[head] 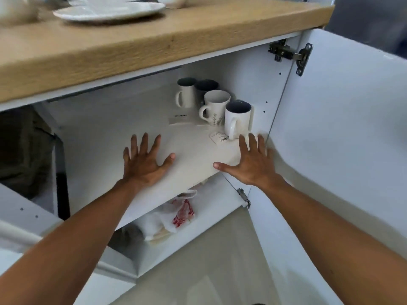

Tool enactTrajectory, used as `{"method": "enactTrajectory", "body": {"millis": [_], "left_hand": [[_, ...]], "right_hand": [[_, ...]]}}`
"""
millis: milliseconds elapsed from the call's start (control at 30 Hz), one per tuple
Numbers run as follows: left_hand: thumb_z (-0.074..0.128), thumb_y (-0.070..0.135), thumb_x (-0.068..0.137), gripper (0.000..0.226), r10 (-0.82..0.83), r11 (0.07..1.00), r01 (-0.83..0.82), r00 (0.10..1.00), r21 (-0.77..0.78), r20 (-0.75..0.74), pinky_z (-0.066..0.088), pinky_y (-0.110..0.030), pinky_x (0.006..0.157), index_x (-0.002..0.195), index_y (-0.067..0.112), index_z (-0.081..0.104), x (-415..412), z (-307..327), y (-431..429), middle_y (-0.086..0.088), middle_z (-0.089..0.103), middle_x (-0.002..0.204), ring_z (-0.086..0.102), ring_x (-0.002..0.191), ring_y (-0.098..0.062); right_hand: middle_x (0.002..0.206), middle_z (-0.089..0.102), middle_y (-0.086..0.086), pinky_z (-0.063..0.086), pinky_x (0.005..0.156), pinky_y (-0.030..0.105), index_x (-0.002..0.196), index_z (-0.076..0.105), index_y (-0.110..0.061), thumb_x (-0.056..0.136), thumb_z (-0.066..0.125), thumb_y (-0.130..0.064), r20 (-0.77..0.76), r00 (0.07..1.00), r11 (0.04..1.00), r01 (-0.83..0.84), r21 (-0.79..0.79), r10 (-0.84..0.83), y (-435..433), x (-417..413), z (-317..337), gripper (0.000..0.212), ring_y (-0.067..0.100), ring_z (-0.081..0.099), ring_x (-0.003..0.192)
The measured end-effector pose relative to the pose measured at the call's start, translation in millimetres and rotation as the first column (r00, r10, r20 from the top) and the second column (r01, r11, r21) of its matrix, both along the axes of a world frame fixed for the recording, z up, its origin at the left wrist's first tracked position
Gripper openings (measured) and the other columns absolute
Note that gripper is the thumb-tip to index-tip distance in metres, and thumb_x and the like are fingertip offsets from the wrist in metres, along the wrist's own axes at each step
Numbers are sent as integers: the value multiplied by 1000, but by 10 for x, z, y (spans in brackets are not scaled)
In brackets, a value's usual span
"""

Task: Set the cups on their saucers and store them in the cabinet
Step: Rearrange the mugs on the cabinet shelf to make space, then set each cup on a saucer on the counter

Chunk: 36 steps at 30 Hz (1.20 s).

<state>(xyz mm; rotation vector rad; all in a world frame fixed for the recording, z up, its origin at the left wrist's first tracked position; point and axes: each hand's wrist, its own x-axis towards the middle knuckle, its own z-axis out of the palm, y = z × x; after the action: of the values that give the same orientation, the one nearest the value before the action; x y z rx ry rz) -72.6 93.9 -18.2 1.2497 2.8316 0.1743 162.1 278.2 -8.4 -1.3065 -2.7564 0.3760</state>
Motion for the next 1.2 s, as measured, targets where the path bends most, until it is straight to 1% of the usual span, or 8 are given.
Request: {"method": "enactTrajectory", "body": {"millis": [167,267,367,533,700,833,900,1200], "left_hand": [[2,85,79,89,-42,995,45,999,-84,34,-9,-53,120,154,39,-9,500,279,-437,-2,-16,165,-24,149,-28],[-7,86,74,93,-59,986,64,998,-157,34,-8,-55,120,154,38,-12,812,522,-753,-4,-18,164,-25,148,-30],[-9,87,73,95,-69,978,79,996,-195,55,-8,-56,118,154,38,-12,1087,839,-1061,-5,-19,164,-25,148,-31],[7,82,84,84,-48,986,57,997,-157,63,-8,-55,118,154,39,-9,1494,1405,-1466,-4,-17,164,-21,149,-31],[3,84,82,87,-28,992,36,997,-125,67,-9,-55,118,155,38,-8,1963,1958,-1729,-4,-16,164,-22,149,-32],[8,82,85,84,-27,996,33,997,-83,66,-7,-56,120,155,38,-6,2386,2488,-1895,-3,-16,164,-24,148,-31],[8,82,85,84,-33,997,37,998,-66,57,-7,-56,120,155,39,-7,2493,2714,-1947,-3,-16,164,-25,148,-31],[8,84,83,87,-4,1000,3,999,15,45,-10,-53,120,155,39,-5,2216,3531,-1831,-2,-18,164,-27,147,-28]], "right_hand": [[167,-10,6,0,120,58,158,-3,-30,56,22,-104,108,993,998,-43,-38,46,-450,297,391,128,30,-18,151],[167,-11,5,0,120,59,158,-3,-32,56,22,-104,141,988,996,-57,-70,67,-787,544,682,126,31,-17,151],[167,-12,5,-1,120,59,157,-5,-33,58,22,-103,203,976,994,-61,-86,78,-1107,829,1009,124,31,-18,151],[166,-13,4,-4,119,58,157,-6,-35,58,22,-103,252,961,991,-97,-89,116,-1456,1217,1616,123,31,-20,151],[166,-12,6,-2,119,59,157,-5,-34,58,20,-103,252,953,986,-159,-56,168,-1655,1581,2213,123,32,-19,151],[166,-10,8,-1,118,60,157,-5,-33,52,10,-104,261,939,974,-224,-25,222,-1799,1852,2705,128,34,-19,150],[166,-10,8,-1,118,60,157,-5,-33,53,11,-103,263,934,970,-243,-24,241,-1832,1923,2919,127,34,-20,150],[166,-13,7,-3,118,59,157,-7,-33,55,17,-102,250,926,956,-292,-3,284,-1645,1554,3685,125,32,-22,150]]}}
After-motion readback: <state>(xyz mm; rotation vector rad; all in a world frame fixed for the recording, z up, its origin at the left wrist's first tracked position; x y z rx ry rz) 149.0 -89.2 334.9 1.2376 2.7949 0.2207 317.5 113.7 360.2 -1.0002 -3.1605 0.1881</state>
